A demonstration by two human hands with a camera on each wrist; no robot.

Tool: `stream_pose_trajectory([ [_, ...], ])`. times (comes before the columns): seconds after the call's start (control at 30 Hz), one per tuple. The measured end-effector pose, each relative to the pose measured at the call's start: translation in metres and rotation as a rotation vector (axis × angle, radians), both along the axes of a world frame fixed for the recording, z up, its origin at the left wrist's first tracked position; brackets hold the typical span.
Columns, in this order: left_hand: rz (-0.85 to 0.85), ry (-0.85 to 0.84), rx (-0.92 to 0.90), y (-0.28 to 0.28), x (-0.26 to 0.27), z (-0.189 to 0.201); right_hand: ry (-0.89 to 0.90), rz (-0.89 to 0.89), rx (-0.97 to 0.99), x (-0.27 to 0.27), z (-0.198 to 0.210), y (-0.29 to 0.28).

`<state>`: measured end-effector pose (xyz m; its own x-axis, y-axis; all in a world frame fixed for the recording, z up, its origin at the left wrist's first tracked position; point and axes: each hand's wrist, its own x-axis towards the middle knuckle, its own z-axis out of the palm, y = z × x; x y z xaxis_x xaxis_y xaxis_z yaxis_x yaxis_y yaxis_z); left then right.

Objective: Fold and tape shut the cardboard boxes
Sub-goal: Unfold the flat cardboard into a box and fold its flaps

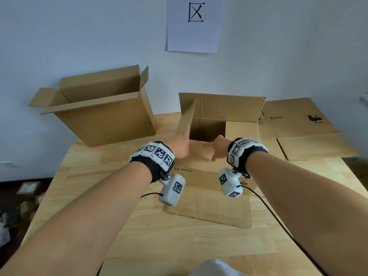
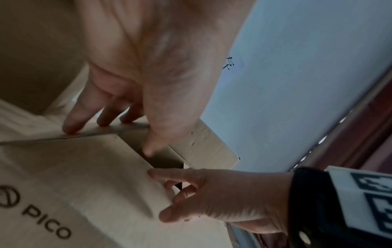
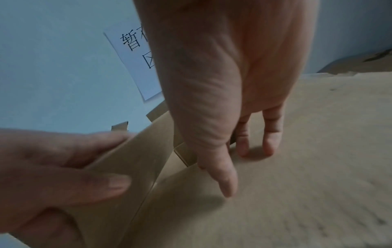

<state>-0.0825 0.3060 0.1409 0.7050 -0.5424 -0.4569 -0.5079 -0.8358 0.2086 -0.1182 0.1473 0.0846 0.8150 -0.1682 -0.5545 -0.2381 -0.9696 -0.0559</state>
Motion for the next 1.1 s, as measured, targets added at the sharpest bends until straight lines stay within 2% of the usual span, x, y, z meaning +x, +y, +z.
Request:
stream_pose_trajectory([
  [0.13,-0.133,0.082,0.142,-0.002,0.001,-0.024,-0.089,0.006,0.013,-0.008,-0.007,-0.003],
  [0.2,-0.179,0.074,0.164,0.006,0.007,-0.033,-0.266,-0.087,0.19,-0.015,0.0,-0.012],
  [0.27,-0.236,0.054,0.191,0.012,0.013,-0.039,-0.521,-0.18,0.26,-0.018,0.011,-0.026],
  [0.4,-0.277,0.037,0.264,0.011,0.022,-0.042,-0.953,-0.13,0.047,-0.004,0.034,-0.047],
  [0.47,-0.284,0.03,0.259,0.009,0.024,-0.041,-1.013,-0.132,-0.038,0.013,0.044,-0.052],
  [0.5,-0.29,0.024,0.256,0.01,0.024,-0.042,-0.971,-0.146,-0.068,0.022,0.048,-0.053],
  [0.63,-0.317,0.013,0.263,0.011,0.027,-0.042,-0.584,-0.229,-0.087,0.046,0.054,-0.044],
  [0.7,-0.321,0.034,0.266,0.01,0.029,-0.041,-0.526,-0.18,-0.113,0.047,0.052,-0.033],
  [0.83,-0.322,0.056,0.271,0.006,0.031,-0.035,-0.288,-0.101,0.087,0.037,0.029,-0.015],
  [0.9,-0.31,0.054,0.269,0.007,0.028,-0.035,-0.219,-0.073,0.122,0.026,0.015,-0.009],
  [1.0,-0.295,0.054,0.249,0.011,0.026,-0.037,-0.252,-0.149,0.191,0.014,-0.005,-0.009],
  [1.1,-0.314,0.037,0.239,0.015,0.025,-0.036,-0.195,-0.16,0.123,0.008,-0.011,0.0],
])
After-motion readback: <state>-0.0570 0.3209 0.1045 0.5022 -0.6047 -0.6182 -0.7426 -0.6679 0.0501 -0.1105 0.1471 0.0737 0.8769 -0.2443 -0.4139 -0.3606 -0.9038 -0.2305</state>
